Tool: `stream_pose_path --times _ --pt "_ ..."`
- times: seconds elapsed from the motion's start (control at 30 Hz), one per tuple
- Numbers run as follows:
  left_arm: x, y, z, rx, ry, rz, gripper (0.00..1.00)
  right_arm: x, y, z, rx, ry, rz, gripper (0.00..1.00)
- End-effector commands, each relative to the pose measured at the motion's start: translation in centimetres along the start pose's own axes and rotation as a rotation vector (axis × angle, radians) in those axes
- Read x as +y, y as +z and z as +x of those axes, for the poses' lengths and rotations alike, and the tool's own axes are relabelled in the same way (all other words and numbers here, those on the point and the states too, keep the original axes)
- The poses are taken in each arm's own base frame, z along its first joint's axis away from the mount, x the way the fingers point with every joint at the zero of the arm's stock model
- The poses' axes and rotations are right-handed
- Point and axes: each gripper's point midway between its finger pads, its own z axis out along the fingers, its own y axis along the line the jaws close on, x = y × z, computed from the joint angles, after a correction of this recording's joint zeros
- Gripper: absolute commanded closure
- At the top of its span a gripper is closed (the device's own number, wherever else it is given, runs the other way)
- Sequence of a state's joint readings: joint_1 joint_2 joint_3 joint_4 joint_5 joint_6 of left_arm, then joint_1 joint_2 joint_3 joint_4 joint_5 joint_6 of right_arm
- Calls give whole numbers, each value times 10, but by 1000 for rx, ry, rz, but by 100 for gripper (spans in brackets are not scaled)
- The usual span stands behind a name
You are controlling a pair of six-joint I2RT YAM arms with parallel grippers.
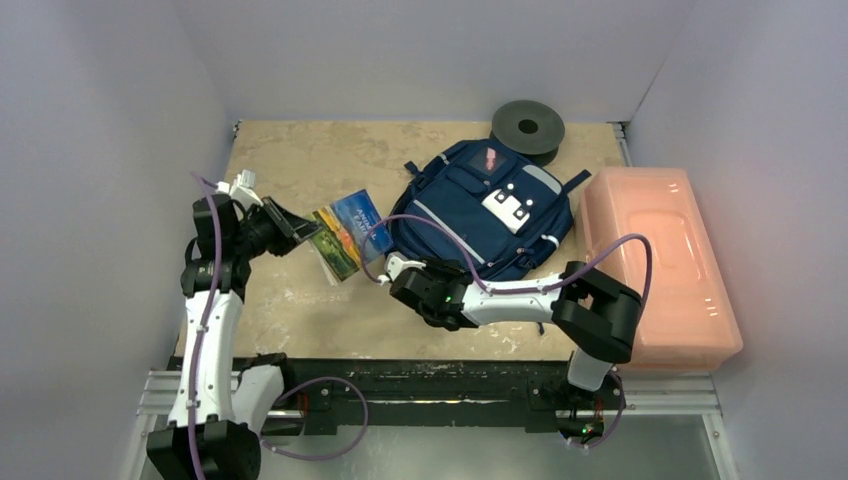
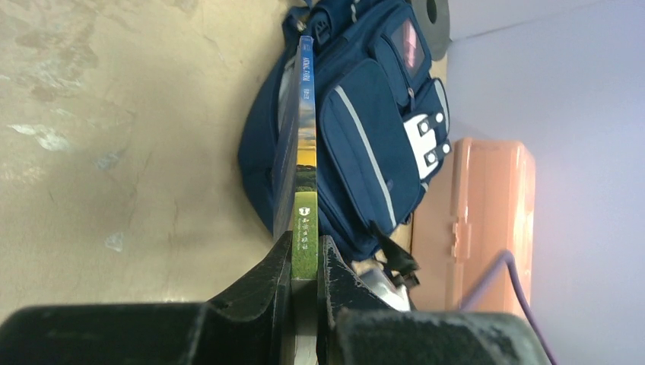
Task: Pack the student bag
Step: Pick up the book from the center of the board, then place the book in the student bag.
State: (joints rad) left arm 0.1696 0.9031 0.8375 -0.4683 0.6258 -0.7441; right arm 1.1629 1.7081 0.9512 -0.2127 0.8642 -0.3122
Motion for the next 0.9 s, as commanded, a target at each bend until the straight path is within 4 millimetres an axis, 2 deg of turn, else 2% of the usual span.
stream_pose_path --times 0.0,0.07,0.17,0.23,0.27,0.4,0.5,0.53,0.57,0.7,0.87 --pt "-40 -28 12 27 96 134 100 -48 -5 -17 -6 168 183 74" --pt "-43 -35 19 30 118 149 100 -52 -9 -20 -5 197 157 91" --pt "-50 -41 33 65 115 199 100 -55 -22 -27 -16 229 47 100" --pt "-54 -45 42 95 100 239 100 -67 -27 -31 -42 305 -33 100" --pt "-52 -46 49 113 68 252 100 -65 -30 -38 -85 360 -156 100" --pt "-51 -48 67 126 -50 315 100 -90 -44 -56 -332 582 -511 100" --pt "-51 -48 72 122 -147 341 100 -102 -45 -54 -438 673 -645 100" --pt "-52 -48 73 120 -176 355 100 -102 -47 -56 -394 875 -735 100" --pt "-55 -49 73 115 -188 371 100 -101 -49 -58 -377 974 -820 100" --pt "-61 -45 77 121 -246 385 100 -112 -51 -60 -405 1158 -979 100" --pt "-70 -25 79 146 -306 437 100 -136 -61 -69 -434 1283 -1000 100"
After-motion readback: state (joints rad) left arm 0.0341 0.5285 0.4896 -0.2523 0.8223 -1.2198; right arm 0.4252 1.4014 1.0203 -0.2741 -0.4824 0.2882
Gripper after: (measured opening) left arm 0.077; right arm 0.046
